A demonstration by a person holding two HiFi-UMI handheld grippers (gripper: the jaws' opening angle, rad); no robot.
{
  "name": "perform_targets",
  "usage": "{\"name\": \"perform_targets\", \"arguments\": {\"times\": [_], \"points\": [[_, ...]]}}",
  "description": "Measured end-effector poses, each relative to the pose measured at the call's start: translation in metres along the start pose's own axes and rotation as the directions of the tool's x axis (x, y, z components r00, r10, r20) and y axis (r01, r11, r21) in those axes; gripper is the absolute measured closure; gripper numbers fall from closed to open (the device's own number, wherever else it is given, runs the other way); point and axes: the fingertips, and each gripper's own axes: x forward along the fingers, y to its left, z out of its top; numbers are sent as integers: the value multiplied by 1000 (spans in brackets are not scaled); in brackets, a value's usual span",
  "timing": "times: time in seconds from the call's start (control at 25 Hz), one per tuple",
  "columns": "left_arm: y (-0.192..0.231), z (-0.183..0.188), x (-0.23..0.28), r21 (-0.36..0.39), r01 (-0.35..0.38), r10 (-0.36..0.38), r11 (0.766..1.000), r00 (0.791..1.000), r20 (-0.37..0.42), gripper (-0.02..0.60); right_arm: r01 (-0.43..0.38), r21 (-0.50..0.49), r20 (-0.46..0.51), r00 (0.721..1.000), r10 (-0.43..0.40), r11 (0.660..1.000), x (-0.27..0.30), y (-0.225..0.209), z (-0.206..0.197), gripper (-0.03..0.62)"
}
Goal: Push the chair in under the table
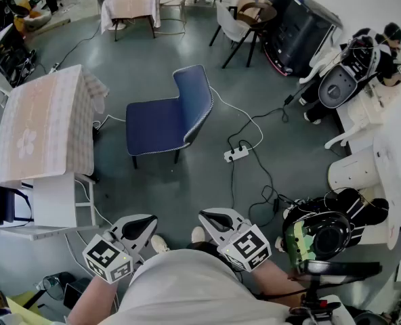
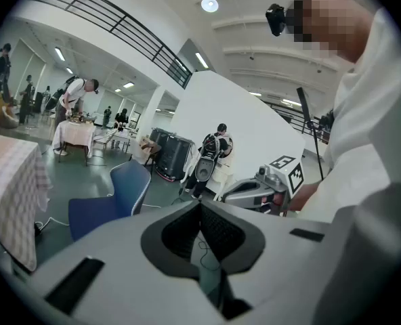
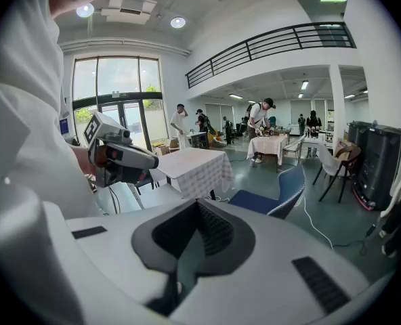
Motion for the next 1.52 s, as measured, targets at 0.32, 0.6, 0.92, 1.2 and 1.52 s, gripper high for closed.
{"name": "perform_targets", "arguments": {"times": [0.32,0.6,0.92,1.2,1.52], "points": [[-43,13,78,34,11,-10,999,1000,-26,571,20,47,21,1000,-21,999,-53,-57,-30,583],[-45,14,110,-7,-56,56,998,998,-30,571,-22,91,28,999,20,996,-54,-107,-47,583],[21,37,127,-36,-47,47,998,999,-15,571,4,148,-50,999,3,989,12,-184,-29,566],[122,91,121,30,-27,26,999,999,26,571,126,214,-75,991,-112,969,117,-283,22,429],[204,119,105,-30,-192,193,981,981,19,570,227,379,-209,965,-156,897,209,-431,25,335]]}}
